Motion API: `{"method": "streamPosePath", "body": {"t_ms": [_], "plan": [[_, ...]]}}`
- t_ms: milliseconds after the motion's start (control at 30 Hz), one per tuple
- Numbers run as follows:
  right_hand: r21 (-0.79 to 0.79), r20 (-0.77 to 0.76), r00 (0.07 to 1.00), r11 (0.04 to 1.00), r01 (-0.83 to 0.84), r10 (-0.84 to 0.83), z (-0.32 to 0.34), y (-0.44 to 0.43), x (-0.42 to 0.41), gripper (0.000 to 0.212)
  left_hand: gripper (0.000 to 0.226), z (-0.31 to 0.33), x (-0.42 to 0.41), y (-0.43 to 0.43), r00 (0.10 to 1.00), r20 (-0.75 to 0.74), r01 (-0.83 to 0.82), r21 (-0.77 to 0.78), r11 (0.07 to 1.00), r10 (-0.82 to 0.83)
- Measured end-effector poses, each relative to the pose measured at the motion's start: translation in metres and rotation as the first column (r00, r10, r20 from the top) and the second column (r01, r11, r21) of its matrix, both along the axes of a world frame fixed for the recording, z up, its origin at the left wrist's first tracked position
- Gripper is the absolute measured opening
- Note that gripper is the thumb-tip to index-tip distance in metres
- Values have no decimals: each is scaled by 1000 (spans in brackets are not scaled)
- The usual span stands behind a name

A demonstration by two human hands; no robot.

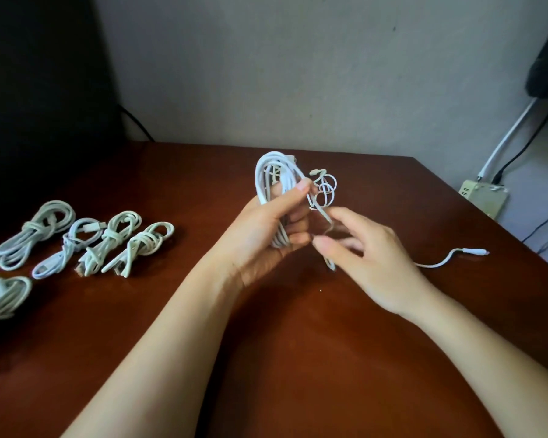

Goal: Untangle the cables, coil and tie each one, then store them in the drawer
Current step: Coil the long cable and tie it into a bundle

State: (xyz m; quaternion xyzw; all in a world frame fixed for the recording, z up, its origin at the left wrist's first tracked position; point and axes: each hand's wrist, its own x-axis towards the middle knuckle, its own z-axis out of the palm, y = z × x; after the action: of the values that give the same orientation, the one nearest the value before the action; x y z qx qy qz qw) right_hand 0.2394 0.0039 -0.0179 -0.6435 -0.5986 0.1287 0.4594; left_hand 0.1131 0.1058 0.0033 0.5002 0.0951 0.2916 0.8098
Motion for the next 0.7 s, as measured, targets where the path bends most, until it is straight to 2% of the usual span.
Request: {"method": "streamPosePath", "body": {"t_ms": [67,133,233,367,433,567,700], "plan": [[-179,94,994,983,-33,50,-4,-1,4,83,11,0,0,2,997,22,-69,-29,997,70],[-304,203,973,952,-40,106,-6,-2,3,101,10,-1,0,6,989,27,-144,-59,988,146],[-324,203,975,946,-23,94,-7,-2,0,85,9,-3,-1,10,973,25,-228,-79,971,230],[-209,187,982,976,69,-30,0,-1,-1,49,14,-2,-1,12,945,32,-322,-95,942,327],[-163,107,993,984,67,-49,4,-2,-2,36,12,-3,0,13,923,28,-378,-110,919,383],[-148,-77,997,989,-26,14,9,-3,-4,27,10,-4,1,13,883,-22,-468,-124,875,469],[-115,-147,986,988,-101,83,12,-5,-6,32,16,-9,1,13,834,-140,-540,-4,842,534]]}}
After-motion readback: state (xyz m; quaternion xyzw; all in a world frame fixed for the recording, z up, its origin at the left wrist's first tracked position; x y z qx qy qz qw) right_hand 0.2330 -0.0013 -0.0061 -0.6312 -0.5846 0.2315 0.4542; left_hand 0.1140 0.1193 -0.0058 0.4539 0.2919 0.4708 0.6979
